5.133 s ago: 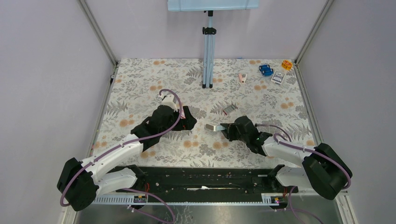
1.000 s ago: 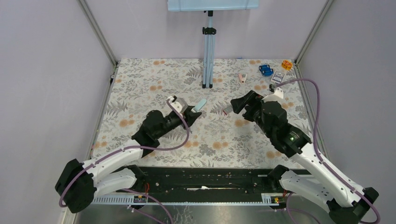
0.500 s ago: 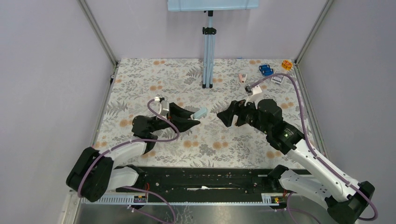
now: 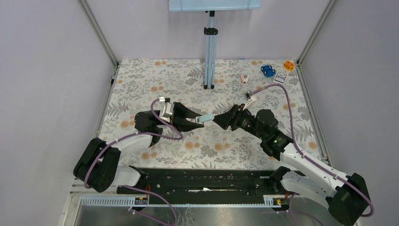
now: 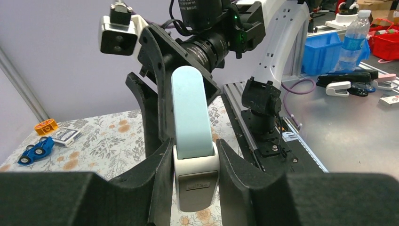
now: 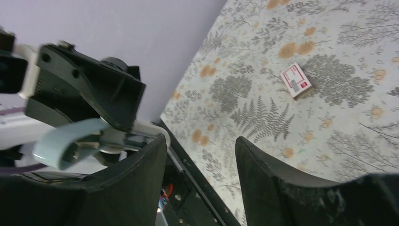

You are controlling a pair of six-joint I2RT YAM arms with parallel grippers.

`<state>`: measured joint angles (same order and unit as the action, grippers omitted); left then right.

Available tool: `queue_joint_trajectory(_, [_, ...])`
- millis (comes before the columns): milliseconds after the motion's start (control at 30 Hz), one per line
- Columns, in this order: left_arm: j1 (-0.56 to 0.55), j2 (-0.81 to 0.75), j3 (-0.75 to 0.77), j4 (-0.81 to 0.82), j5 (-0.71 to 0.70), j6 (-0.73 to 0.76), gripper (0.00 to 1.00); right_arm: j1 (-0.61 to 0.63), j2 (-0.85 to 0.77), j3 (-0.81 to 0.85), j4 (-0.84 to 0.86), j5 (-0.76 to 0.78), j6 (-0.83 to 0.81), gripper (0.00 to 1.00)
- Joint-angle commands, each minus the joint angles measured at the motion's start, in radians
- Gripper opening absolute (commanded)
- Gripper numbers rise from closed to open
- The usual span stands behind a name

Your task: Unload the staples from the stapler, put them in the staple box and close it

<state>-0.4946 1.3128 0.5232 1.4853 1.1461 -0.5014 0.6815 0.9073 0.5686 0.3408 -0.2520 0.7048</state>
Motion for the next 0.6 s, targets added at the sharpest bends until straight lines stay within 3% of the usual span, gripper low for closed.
queue_joint_trajectory(0, [0.005, 0.015, 0.046, 0.118, 0.062, 0.030, 0.00, -0.002, 0.012, 0.000, 0.172, 0.031, 0.193, 0.62])
queue_joint_trajectory(367, [0.005, 0.036, 0.034, 0.119, 0.000, 0.050, 0.00, -0.003, 0.091, 0.055, 0.038, -0.024, 0.393, 0.58])
queue_joint_trajectory(567, [0.005, 0.030, 0.031, 0.121, -0.065, 0.024, 0.00, -0.002, 0.142, 0.064, 0.071, -0.085, 0.454, 0.52])
